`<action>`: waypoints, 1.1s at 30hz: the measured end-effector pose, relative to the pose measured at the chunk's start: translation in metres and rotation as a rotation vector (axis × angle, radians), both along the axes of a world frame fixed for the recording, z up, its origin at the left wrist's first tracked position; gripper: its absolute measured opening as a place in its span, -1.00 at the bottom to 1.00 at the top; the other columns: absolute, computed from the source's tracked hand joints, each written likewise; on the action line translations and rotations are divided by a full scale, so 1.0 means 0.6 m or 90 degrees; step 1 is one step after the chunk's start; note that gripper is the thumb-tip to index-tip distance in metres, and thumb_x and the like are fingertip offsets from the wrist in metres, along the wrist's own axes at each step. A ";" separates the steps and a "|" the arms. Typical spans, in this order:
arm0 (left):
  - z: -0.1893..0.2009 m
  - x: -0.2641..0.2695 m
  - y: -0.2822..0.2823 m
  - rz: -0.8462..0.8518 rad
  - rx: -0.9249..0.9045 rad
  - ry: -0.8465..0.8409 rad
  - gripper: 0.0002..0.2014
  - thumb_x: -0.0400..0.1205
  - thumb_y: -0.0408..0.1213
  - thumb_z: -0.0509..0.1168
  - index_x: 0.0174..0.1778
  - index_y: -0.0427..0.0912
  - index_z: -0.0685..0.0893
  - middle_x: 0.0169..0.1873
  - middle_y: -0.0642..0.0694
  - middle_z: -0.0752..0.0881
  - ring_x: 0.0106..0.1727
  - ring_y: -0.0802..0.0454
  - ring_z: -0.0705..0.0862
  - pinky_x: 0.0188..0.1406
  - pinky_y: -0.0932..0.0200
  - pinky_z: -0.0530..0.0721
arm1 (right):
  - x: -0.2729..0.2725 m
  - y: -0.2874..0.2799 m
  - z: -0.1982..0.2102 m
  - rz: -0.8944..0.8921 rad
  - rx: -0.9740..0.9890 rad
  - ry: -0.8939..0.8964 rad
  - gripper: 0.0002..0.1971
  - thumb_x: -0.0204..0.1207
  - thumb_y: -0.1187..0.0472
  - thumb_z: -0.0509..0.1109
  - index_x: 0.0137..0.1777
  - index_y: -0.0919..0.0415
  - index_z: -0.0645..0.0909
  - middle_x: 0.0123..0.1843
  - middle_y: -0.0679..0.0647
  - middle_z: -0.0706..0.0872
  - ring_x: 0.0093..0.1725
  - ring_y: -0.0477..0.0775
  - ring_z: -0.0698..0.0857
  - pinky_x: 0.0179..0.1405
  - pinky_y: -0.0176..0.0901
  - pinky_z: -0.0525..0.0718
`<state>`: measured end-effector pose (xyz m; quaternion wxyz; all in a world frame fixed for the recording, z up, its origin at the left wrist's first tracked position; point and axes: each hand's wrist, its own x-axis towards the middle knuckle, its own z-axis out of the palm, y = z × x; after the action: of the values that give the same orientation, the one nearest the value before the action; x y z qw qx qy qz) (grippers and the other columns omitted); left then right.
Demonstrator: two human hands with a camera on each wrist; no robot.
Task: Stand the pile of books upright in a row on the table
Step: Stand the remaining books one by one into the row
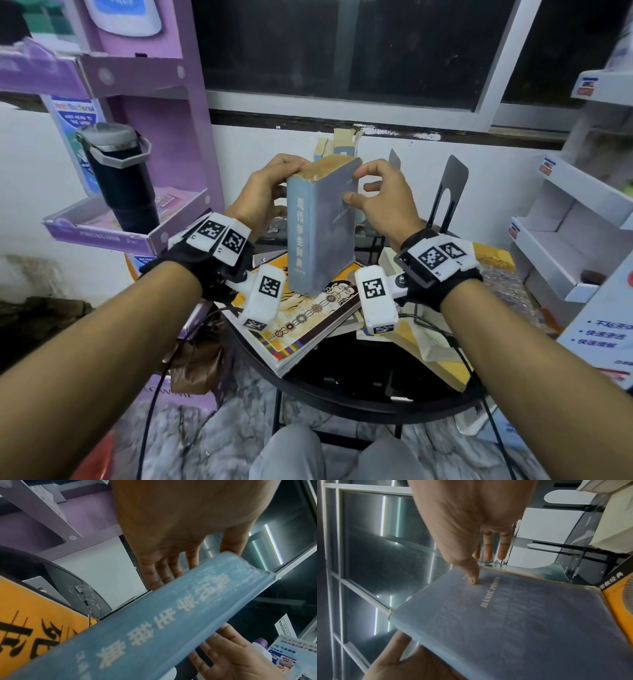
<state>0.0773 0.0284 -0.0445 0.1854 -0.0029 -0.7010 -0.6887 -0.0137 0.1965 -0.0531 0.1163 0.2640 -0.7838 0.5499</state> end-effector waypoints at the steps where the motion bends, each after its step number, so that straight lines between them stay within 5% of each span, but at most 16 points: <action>1: 0.000 0.000 -0.001 -0.004 0.004 -0.005 -0.72 0.48 -0.02 0.24 0.01 -0.01 0.69 -0.04 -0.03 0.63 -0.06 0.04 0.55 -0.14 0.12 0.48 | -0.001 -0.001 -0.001 -0.012 0.007 0.014 -0.69 0.41 0.29 0.59 0.04 0.03 0.57 0.27 0.05 0.58 -0.01 -0.01 0.62 0.01 -0.22 0.60; 4: 0.001 0.000 0.000 -0.025 -0.003 -0.011 -0.64 0.53 0.00 0.24 0.19 -0.02 0.70 0.04 -0.06 0.63 0.01 0.01 0.56 -0.07 0.10 0.53 | 0.006 -0.002 -0.001 0.013 -0.040 -0.037 -0.77 0.46 0.19 0.54 0.06 0.07 0.60 0.17 0.07 0.70 -0.05 0.03 0.73 0.08 -0.01 0.74; 7: 0.003 -0.001 0.004 -0.044 -0.026 -0.016 -0.64 0.67 -0.01 0.19 0.31 -0.06 0.63 0.05 -0.06 0.63 -0.01 0.03 0.60 -0.11 0.14 0.60 | 0.017 0.005 -0.002 0.098 -0.073 -0.108 -0.66 0.45 0.10 0.50 0.21 0.09 0.63 0.18 -0.03 0.73 0.16 0.04 0.73 0.22 0.18 0.71; 12: 0.004 -0.009 0.011 -0.045 -0.026 -0.034 -0.70 0.75 -0.11 0.14 0.36 -0.08 0.55 -0.05 -0.02 0.66 -0.11 0.02 0.66 -0.22 0.13 0.74 | 0.021 0.034 -0.007 0.301 -0.098 -0.177 -0.30 0.34 0.05 0.49 0.52 0.13 0.47 0.41 -0.01 0.65 0.40 0.02 0.63 0.42 0.18 0.58; 15: 0.007 -0.022 0.018 -0.054 -0.030 -0.056 -0.64 0.71 -0.11 0.22 0.42 -0.10 0.50 0.04 -0.07 0.67 -0.12 0.04 0.69 -0.19 0.13 0.76 | 0.028 0.045 -0.010 0.318 -0.045 -0.149 -0.16 0.27 -0.04 0.58 0.58 0.04 0.39 0.47 -0.04 0.60 0.46 0.01 0.57 0.49 0.19 0.51; 20: 0.006 -0.055 0.020 -0.077 -0.084 -0.072 -0.61 0.71 0.02 0.17 0.44 0.00 0.49 0.31 -0.09 0.62 0.23 -0.01 0.65 0.32 -0.16 0.61 | 0.050 0.034 -0.013 0.182 0.046 -0.064 0.11 0.00 -0.31 0.67 0.59 -0.12 0.29 0.52 -0.20 0.50 0.44 -0.16 0.53 0.38 0.08 0.62; 27: 0.009 -0.083 0.014 -0.175 -0.107 -0.130 -0.34 0.51 0.18 0.19 0.56 0.08 0.37 0.42 -0.08 0.59 0.44 -0.06 0.55 0.47 -0.14 0.44 | 0.053 0.024 -0.020 0.144 -0.004 -0.029 -0.14 0.19 0.02 0.73 0.44 -0.17 0.32 0.28 -0.18 0.62 0.23 -0.17 0.66 0.25 -0.05 0.70; 29: 0.009 -0.090 0.010 -0.178 -0.106 -0.127 -0.36 0.51 0.15 0.21 0.51 -0.01 0.38 0.32 -0.13 0.60 0.36 -0.08 0.60 0.37 -0.07 0.54 | 0.046 0.025 -0.016 0.155 -0.003 -0.046 -0.20 0.20 0.11 0.73 0.38 -0.17 0.36 0.21 -0.12 0.68 0.15 -0.13 0.71 0.20 0.02 0.73; 33: 0.003 -0.102 0.000 -0.154 -0.050 -0.089 -0.72 0.59 -0.03 0.32 0.05 -0.05 0.40 -0.06 -0.06 0.63 -0.04 0.03 0.66 -0.06 0.18 0.66 | 0.036 0.029 -0.004 0.187 0.033 -0.060 -0.35 0.00 0.03 0.67 0.08 -0.26 0.46 0.25 0.09 0.64 0.20 0.04 0.69 0.22 0.14 0.71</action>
<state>0.0161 0.0282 -0.0429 0.0517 -0.0467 -0.7333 -0.6763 0.0078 0.2138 -0.0557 -0.0088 0.3528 -0.7553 0.5523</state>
